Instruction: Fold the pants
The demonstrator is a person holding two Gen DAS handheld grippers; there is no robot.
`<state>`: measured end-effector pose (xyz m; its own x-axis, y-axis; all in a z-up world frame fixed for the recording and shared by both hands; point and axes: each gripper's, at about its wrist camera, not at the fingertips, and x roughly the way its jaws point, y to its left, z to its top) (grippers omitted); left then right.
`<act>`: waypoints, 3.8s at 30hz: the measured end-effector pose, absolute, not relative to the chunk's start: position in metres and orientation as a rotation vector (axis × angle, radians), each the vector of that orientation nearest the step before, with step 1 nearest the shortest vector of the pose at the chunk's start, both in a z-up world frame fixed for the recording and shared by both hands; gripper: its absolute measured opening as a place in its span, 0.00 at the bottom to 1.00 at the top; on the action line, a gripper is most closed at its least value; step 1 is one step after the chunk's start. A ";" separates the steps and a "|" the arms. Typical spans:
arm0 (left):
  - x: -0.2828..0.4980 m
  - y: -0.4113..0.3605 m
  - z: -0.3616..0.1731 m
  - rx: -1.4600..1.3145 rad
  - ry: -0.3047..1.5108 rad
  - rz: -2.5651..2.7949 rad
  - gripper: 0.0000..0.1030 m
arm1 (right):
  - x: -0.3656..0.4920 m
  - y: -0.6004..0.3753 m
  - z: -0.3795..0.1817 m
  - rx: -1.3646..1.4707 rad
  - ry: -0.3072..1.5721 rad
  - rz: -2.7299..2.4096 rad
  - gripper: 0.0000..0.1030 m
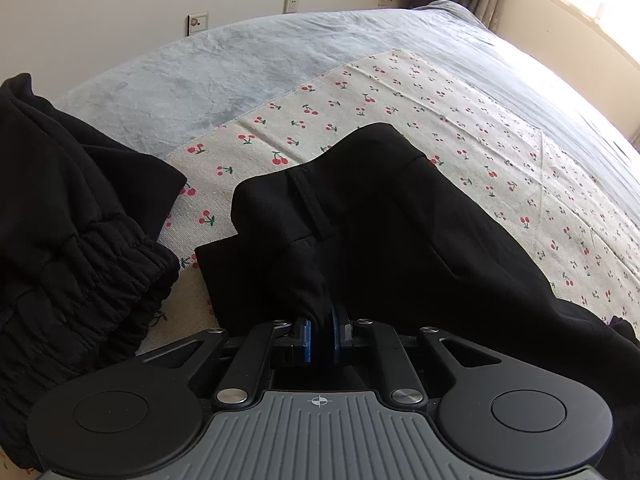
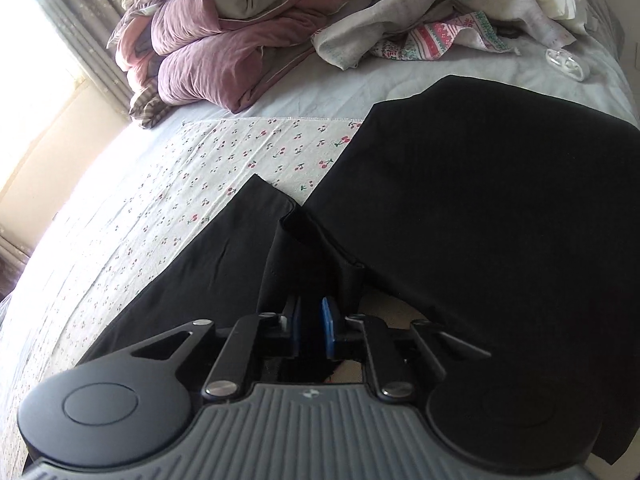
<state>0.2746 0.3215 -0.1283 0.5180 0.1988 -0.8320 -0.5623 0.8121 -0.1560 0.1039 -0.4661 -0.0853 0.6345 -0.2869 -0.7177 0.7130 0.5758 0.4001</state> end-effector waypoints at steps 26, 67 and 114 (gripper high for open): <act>0.247 0.326 -0.113 -0.531 0.892 0.495 0.71 | 0.100 -0.478 -0.076 0.708 0.586 -0.643 0.00; 0.315 0.163 -0.090 -0.187 0.775 0.218 0.79 | 0.126 -0.476 -0.083 0.583 0.715 -0.603 0.29; 0.329 0.140 -0.083 -0.014 0.733 0.226 0.79 | 0.192 -0.369 -0.074 -0.074 0.763 -0.463 0.48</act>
